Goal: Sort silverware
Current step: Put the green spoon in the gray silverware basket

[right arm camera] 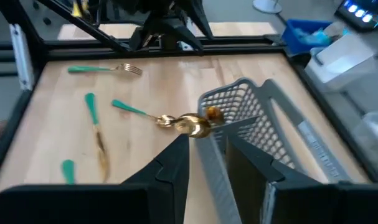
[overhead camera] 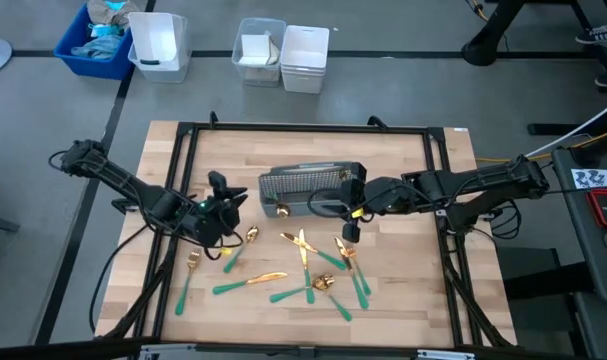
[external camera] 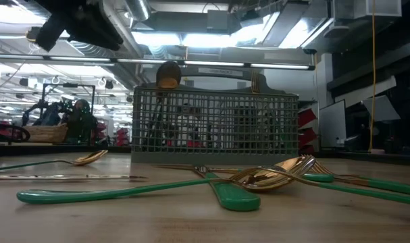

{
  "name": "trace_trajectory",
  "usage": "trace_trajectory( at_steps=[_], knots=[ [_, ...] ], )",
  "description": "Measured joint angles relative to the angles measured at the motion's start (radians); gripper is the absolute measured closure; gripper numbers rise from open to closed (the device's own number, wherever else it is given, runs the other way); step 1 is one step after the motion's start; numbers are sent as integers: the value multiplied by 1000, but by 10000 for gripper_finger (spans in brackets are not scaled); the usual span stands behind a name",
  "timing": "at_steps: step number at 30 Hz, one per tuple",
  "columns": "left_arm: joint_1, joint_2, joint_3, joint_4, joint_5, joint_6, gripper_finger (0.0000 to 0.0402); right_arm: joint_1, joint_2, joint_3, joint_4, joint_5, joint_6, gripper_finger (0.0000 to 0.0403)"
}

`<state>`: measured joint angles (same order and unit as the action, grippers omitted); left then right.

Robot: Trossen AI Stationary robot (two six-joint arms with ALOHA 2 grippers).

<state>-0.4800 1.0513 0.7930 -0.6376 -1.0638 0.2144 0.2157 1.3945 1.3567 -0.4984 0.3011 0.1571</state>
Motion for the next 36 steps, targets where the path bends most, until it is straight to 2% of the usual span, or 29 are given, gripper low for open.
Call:
trace_trajectory(
  at_steps=[3,7,10,12,18,22,28,36],
  knots=[
    [-8,0,0,-1,100,-330,319,0,0,0,-4,-32,37,298],
    [-11,3,0,-9,376,-713,320,0,0,0,-28,-65,48,298],
    [-15,24,0,-10,539,-919,318,0,0,0,-50,-70,48,298],
    [-27,51,0,-19,573,-1002,318,0,0,0,-63,-70,48,298],
    [-45,192,0,-37,627,-1134,318,1,0,0,-98,-89,81,298],
    [-45,291,0,-34,685,-1175,318,1,0,0,-161,-136,200,298],
    [-45,405,0,-34,692,-1188,318,21,21,-36,-303,-162,462,298],
    [-27,516,-1,-26,690,-1227,318,122,49,-149,-282,-163,658,298]
  ],
)
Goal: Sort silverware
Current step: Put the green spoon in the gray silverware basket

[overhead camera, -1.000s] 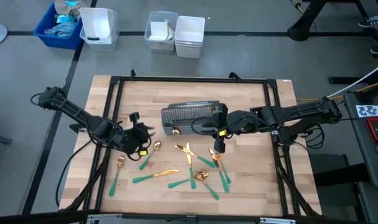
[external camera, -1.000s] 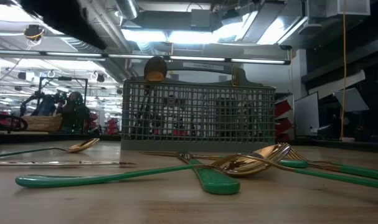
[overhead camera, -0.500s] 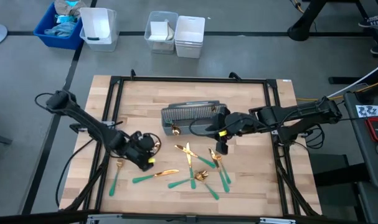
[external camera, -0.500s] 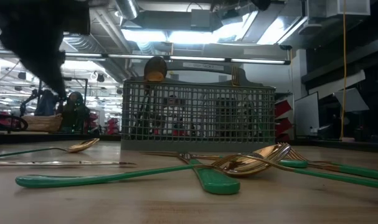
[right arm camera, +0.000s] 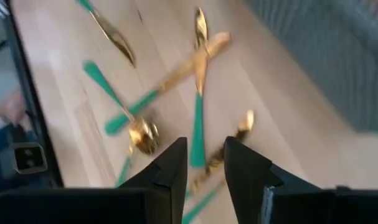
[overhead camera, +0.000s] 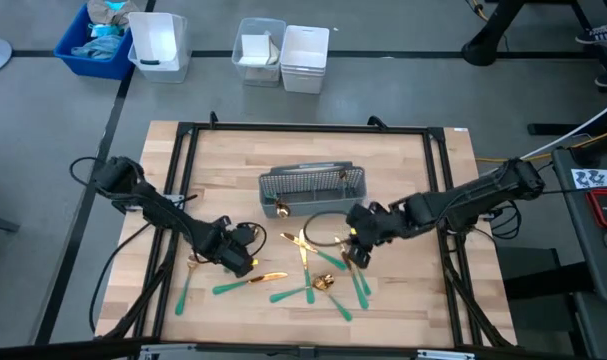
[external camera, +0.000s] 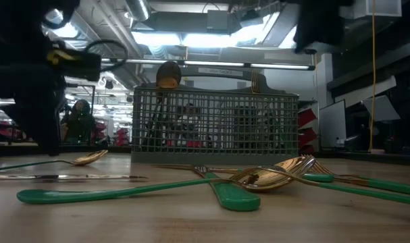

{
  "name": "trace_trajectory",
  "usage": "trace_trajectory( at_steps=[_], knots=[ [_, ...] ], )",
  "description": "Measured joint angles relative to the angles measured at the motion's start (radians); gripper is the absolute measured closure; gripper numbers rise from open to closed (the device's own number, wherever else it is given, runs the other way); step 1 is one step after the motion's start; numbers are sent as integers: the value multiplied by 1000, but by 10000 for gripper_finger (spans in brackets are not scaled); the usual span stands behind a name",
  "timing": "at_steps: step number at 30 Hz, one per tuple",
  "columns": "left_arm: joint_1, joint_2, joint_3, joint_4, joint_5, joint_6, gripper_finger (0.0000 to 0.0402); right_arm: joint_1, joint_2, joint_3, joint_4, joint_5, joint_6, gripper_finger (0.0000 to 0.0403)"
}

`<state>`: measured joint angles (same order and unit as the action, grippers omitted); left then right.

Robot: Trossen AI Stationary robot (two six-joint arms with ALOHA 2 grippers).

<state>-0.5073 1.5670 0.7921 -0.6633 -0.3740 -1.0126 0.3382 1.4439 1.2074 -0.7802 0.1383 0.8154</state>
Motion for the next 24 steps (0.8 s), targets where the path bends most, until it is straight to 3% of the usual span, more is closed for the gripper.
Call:
trace_trajectory(
  at_steps=[10,17,24],
  knots=[
    [36,79,4,6,3,-38,319,98,5,-89,52,32,101,298],
    [36,73,3,23,12,-28,388,135,4,-112,54,60,101,298],
    [27,62,1,37,8,-31,395,140,4,-112,54,62,98,298]
  ],
)
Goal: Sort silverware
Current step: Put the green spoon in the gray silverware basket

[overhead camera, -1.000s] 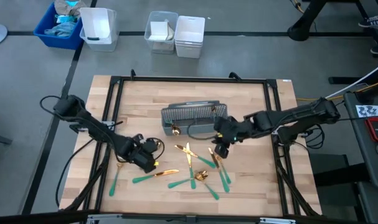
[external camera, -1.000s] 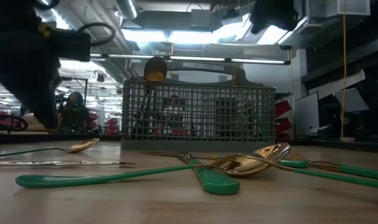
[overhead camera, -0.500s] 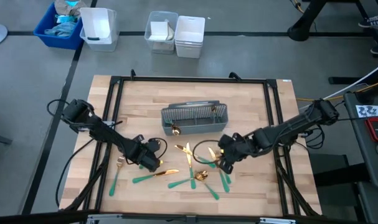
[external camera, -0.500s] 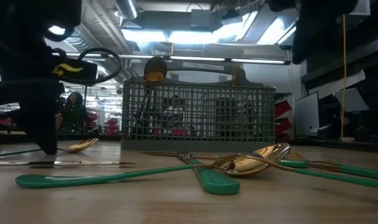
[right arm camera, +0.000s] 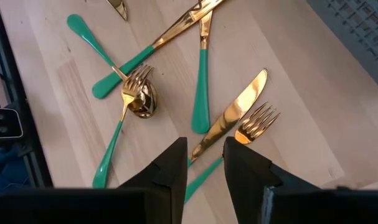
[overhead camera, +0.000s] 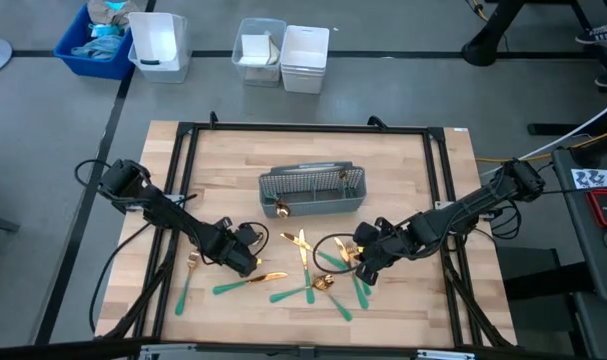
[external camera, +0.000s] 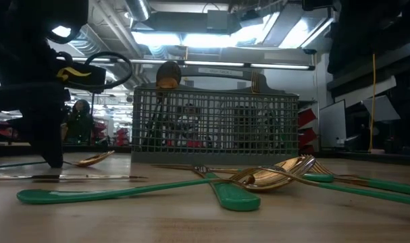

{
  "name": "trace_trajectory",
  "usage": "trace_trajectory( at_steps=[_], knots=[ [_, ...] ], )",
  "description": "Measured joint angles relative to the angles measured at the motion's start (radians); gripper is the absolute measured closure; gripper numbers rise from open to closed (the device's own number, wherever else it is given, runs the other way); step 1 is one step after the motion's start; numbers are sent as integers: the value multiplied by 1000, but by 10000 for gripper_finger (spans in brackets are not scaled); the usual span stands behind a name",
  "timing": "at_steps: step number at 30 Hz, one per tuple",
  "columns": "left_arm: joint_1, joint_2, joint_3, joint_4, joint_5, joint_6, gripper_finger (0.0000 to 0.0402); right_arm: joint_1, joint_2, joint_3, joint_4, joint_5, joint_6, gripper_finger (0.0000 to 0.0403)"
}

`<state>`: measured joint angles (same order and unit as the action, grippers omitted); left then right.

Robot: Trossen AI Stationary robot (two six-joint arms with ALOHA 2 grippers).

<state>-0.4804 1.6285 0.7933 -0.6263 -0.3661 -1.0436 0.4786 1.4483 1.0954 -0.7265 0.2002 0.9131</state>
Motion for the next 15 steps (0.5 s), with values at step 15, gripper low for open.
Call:
trace_trajectory(
  at_steps=[15],
  knots=[
    [-5,-234,-1,229,6,198,399,0,-1,0,-8,2,-1,298]
  ],
)
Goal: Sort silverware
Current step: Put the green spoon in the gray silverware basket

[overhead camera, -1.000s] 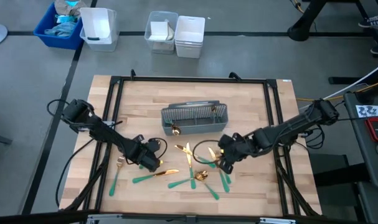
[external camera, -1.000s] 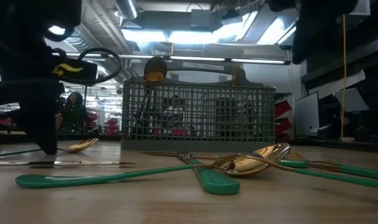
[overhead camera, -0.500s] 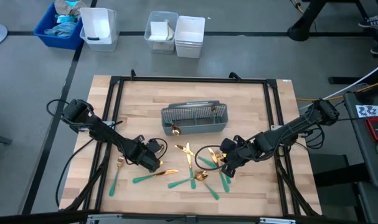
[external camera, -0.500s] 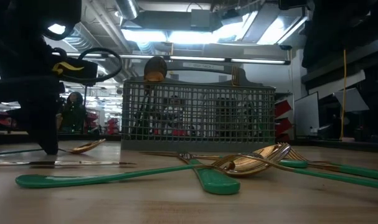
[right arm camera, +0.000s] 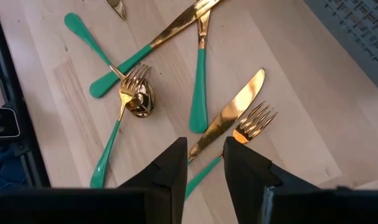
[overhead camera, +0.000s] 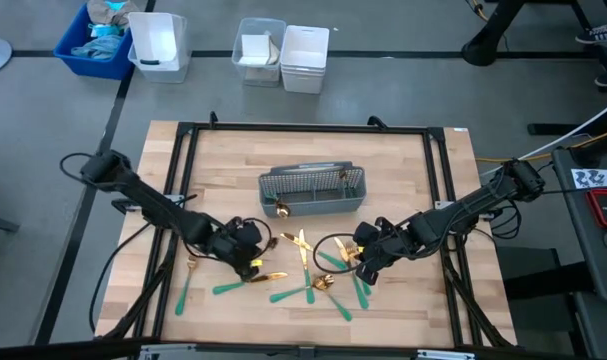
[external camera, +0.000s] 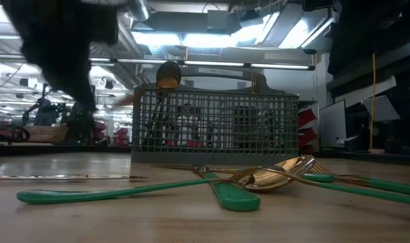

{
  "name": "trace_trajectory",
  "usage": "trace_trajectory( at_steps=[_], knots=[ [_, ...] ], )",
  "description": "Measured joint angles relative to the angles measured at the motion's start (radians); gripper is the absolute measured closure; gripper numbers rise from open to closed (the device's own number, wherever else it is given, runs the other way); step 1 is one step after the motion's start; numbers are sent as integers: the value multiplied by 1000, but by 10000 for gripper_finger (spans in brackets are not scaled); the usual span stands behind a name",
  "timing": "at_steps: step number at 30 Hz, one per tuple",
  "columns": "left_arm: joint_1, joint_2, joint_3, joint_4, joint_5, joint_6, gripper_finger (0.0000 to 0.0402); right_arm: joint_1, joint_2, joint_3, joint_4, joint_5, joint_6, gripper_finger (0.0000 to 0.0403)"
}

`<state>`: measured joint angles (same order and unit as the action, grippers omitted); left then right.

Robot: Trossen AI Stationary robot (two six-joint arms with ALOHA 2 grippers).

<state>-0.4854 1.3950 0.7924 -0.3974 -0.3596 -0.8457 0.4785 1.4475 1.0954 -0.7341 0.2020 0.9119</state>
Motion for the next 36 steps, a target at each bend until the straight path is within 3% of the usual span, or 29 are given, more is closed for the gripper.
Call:
trace_trajectory(
  at_steps=[6,16,23,30,36],
  knots=[
    [2,-134,1,186,-73,224,399,0,4,0,0,24,11,298],
    [75,-230,2,390,-429,556,400,0,98,0,1,1,117,298],
    [213,-230,2,444,-463,671,399,0,169,0,0,-37,139,298],
    [344,-191,0,450,-465,666,399,-1,214,0,0,-38,139,298],
    [379,-99,0,477,-463,645,400,-1,250,0,1,-38,139,298]
  ],
)
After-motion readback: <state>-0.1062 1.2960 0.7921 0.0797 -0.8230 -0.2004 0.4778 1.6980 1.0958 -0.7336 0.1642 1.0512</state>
